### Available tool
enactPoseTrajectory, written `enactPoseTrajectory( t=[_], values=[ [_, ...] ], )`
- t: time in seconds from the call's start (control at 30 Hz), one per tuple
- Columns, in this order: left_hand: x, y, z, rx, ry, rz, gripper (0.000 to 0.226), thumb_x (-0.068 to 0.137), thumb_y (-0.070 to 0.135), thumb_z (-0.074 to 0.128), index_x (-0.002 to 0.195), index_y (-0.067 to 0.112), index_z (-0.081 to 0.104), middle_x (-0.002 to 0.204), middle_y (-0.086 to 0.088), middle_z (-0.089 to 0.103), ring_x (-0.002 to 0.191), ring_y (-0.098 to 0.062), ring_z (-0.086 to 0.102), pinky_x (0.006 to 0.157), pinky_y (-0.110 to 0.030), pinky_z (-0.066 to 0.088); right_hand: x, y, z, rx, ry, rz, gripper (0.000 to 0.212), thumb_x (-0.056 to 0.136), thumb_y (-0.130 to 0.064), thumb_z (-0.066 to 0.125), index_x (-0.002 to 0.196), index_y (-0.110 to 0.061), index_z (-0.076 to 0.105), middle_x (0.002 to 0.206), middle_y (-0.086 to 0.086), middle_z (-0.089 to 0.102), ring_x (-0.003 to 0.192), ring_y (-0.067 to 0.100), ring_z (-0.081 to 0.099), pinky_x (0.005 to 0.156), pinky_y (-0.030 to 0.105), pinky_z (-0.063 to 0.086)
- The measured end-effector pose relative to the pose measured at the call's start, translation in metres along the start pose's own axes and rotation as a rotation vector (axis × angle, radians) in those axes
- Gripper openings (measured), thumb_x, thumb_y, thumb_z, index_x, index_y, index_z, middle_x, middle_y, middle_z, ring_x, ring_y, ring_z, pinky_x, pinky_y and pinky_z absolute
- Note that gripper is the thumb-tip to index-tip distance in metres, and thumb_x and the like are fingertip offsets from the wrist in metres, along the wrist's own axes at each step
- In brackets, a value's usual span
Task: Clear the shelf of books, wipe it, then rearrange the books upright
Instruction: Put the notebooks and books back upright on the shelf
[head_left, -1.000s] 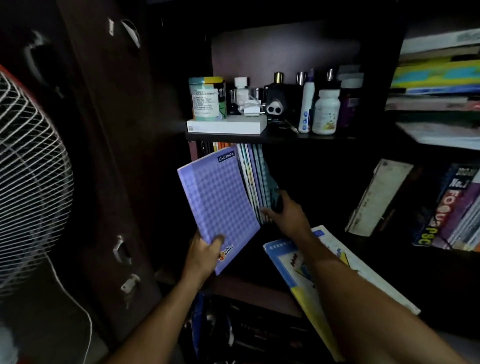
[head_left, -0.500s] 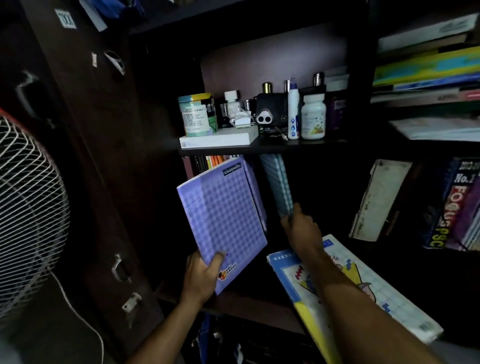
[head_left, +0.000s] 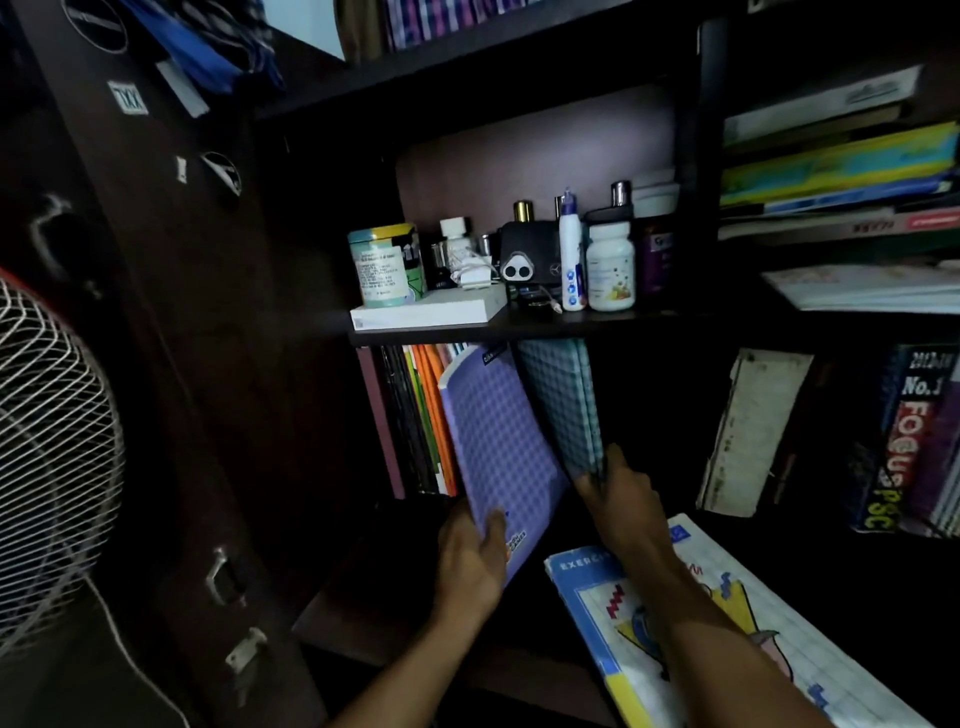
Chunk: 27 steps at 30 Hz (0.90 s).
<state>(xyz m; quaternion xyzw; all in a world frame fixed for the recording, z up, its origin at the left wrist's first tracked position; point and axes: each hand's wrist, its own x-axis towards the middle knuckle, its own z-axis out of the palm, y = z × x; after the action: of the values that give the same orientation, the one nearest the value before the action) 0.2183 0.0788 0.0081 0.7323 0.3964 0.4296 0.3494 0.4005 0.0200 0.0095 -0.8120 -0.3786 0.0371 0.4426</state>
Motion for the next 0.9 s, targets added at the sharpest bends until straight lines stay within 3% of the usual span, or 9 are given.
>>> enactPoseTrajectory(
  t=[0.1, 0.2, 0.37, 0.47, 0.53, 0.63, 0.7, 0.8, 0.9],
  values=[
    [0.014, 0.005, 0.022, -0.054, -0.012, 0.01, 0.028, 0.097, 0.03, 0.059, 0.108, 0.005, 0.067, 0.108, -0.007, 0.069, 0.102, -0.025, 0.067, 0.079, -0.026, 0.049, 0.001, 0.002, 0.0, 0.016, 0.001, -0.027, 0.034, 0.097, -0.046, 0.056, 0.116, -0.02, 0.046, 0.108, 0.015, 0.066, 0.093, 0.037, 0.065, 0.08, 0.047, 0.056],
    [0.018, 0.001, 0.027, -0.106, -0.198, 0.105, 0.045, 0.079, 0.057, 0.055, 0.108, 0.024, 0.061, 0.104, 0.004, 0.069, 0.094, -0.003, 0.066, 0.078, -0.021, 0.051, 0.003, 0.003, 0.001, 0.005, 0.003, -0.061, 0.036, 0.095, -0.044, 0.058, 0.119, -0.02, 0.047, 0.113, 0.015, 0.067, 0.099, 0.037, 0.066, 0.083, 0.046, 0.056],
    [0.022, -0.017, 0.024, -0.103, -0.224, 0.139, 0.044, 0.082, 0.044, 0.062, 0.123, 0.027, 0.055, 0.121, 0.003, 0.063, 0.112, -0.008, 0.06, 0.087, -0.01, 0.044, -0.002, -0.004, 0.004, 0.017, -0.049, -0.19, 0.039, 0.095, -0.049, 0.061, 0.122, -0.021, 0.054, 0.113, 0.006, 0.069, 0.1, 0.028, 0.067, 0.083, 0.038, 0.055],
    [0.029, -0.02, 0.028, -0.116, -0.138, 0.205, 0.062, 0.084, 0.062, 0.064, 0.129, 0.02, 0.058, 0.125, 0.005, 0.058, 0.116, -0.007, 0.057, 0.094, -0.022, 0.048, -0.005, -0.007, 0.005, 0.04, -0.069, -0.257, 0.04, 0.093, -0.049, 0.065, 0.12, -0.022, 0.055, 0.116, 0.003, 0.069, 0.105, 0.023, 0.066, 0.083, 0.032, 0.053],
    [0.034, -0.018, 0.028, -0.148, -0.086, 0.132, 0.073, 0.078, 0.069, 0.072, 0.135, 0.029, 0.052, 0.117, 0.01, 0.063, 0.102, -0.009, 0.065, 0.083, -0.038, 0.058, -0.005, -0.006, 0.006, 0.077, -0.124, -0.261, 0.045, 0.091, -0.048, 0.069, 0.126, -0.025, 0.051, 0.12, 0.001, 0.068, 0.11, 0.02, 0.065, 0.086, 0.029, 0.051],
    [0.048, -0.015, 0.029, -0.083, 0.028, 0.094, 0.052, 0.074, 0.057, 0.081, 0.105, 0.034, 0.046, 0.07, 0.002, 0.065, 0.057, -0.015, 0.066, 0.055, -0.042, 0.055, -0.005, -0.002, 0.009, 0.109, -0.26, -0.296, 0.056, 0.088, -0.043, 0.075, 0.132, -0.034, 0.043, 0.128, -0.007, 0.062, 0.118, 0.012, 0.061, 0.093, 0.024, 0.048],
    [0.057, -0.01, 0.032, -0.043, 0.065, 0.015, 0.056, 0.07, 0.063, 0.081, 0.09, 0.027, 0.043, 0.062, 0.0, 0.062, 0.045, -0.015, 0.062, 0.05, -0.037, 0.047, -0.004, -0.001, 0.011, 0.119, -0.355, -0.307, 0.067, 0.086, -0.038, 0.077, 0.138, -0.043, 0.035, 0.137, -0.011, 0.056, 0.127, 0.01, 0.055, 0.101, 0.025, 0.046],
    [0.066, -0.01, 0.037, -0.07, 0.043, -0.03, 0.055, 0.071, 0.062, 0.082, 0.079, 0.023, 0.044, 0.059, -0.002, 0.062, 0.043, -0.019, 0.063, 0.048, -0.037, 0.047, -0.002, 0.001, 0.012, 0.072, -0.427, -0.32, 0.082, 0.088, -0.035, 0.074, 0.147, -0.048, 0.02, 0.147, -0.01, 0.049, 0.132, 0.01, 0.049, 0.104, 0.024, 0.041],
    [0.061, -0.012, 0.036, -0.324, -0.023, 0.053, 0.033, 0.086, 0.028, 0.081, 0.083, 0.02, 0.049, 0.072, -0.008, 0.067, 0.059, -0.028, 0.07, 0.05, -0.037, 0.051, 0.001, 0.001, 0.013, 0.08, -0.426, -0.325, 0.083, 0.089, -0.035, 0.071, 0.151, -0.047, 0.019, 0.151, -0.007, 0.047, 0.134, 0.011, 0.048, 0.108, 0.028, 0.042]
  ],
)
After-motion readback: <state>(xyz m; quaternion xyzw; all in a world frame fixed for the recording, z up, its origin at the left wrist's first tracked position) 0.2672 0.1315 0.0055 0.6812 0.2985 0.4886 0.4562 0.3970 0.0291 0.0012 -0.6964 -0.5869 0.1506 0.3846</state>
